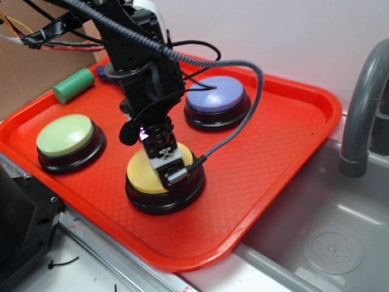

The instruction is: Push the yellow button.

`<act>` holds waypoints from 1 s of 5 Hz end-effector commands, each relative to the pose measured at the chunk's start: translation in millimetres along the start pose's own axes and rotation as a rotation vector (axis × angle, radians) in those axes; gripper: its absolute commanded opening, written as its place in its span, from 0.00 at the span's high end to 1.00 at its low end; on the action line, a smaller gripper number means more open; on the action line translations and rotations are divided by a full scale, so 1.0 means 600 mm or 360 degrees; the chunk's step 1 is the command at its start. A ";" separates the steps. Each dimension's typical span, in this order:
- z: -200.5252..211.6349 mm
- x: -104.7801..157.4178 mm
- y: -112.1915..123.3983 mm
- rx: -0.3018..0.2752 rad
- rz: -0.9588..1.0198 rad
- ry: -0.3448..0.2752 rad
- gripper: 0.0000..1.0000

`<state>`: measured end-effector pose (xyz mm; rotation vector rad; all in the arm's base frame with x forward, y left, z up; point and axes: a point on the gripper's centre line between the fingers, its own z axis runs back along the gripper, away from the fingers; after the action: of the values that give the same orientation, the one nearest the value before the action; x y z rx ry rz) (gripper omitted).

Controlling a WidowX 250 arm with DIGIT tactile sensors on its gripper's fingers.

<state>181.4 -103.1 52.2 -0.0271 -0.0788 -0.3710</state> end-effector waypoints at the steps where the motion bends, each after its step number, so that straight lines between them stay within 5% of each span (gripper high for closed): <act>1: 0.007 0.009 0.002 -0.0018 0.0005 0.0063 0.00; 5: 0.070 -0.002 0.009 0.0001 0.0062 0.0044 0.00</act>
<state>170.3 -90.6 82.9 -0.0008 0.0019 -0.3413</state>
